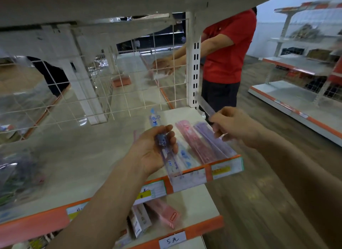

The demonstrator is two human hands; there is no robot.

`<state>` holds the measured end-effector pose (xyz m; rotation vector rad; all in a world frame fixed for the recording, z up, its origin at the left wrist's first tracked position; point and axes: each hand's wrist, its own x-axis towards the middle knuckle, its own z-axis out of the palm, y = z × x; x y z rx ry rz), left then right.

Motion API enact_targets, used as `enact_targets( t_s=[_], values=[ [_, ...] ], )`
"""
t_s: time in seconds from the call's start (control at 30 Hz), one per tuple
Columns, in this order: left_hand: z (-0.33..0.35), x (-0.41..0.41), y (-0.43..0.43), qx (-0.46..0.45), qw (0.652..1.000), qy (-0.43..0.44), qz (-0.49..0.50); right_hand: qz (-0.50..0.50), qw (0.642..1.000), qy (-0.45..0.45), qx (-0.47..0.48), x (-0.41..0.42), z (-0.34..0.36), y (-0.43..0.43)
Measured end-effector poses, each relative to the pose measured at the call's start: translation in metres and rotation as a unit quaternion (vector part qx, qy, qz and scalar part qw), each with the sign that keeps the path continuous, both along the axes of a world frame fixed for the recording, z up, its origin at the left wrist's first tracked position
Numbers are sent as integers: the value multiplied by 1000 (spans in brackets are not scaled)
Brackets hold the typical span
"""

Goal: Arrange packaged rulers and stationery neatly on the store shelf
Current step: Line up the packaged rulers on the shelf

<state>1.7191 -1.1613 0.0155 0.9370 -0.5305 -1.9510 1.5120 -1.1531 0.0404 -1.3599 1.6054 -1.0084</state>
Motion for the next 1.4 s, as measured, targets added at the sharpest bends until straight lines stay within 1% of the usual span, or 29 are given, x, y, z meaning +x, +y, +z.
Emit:
enact_targets(
  t_s=[0.07,0.17,0.3,0.4,0.57,0.73,0.9,0.97,1.03,1.07,1.1,1.17,1.23,1.27,1.4],
  values=[
    [-2,2,0,3,1000,5,4,-25,993,115,17,-14,-6,-8],
    [-5,1,0,1,1000,4,3,-27,962,271,26,-19,-18,-12],
    [-6,0,-1,-1,1000,5,-4,-20,926,378,17,-7,-31,-8],
    [-5,1,-1,1,1000,0,-4,-21,910,414,6,-2,-34,-7],
    [-6,1,-1,7,1000,-11,6,-12,900,436,8,-1,-36,-12],
    [-6,4,-4,17,1000,3,22,4,888,460,17,2,-38,-16],
    [-10,6,-6,18,1000,2,15,28,890,454,16,5,-39,-16],
    [-11,7,-7,18,1000,2,12,34,886,463,14,5,-39,-16],
    [-10,8,-7,18,1000,0,13,24,875,483,-3,5,-35,-13],
    [-9,9,-7,18,1000,-1,16,12,875,484,-29,6,-32,-11],
    [-9,9,-7,20,1000,-1,20,2,880,470,-64,8,-28,-9],
    [-9,8,-6,28,999,1,28,3,909,400,-118,19,-18,-2],
    [-8,5,-4,30,999,-1,32,32,938,317,-133,38,-11,5],
    [-7,3,-3,30,999,-4,34,49,946,290,-136,47,-10,10],
    [0,2,1,28,999,-20,36,116,949,267,-121,81,-20,23]
  ],
)
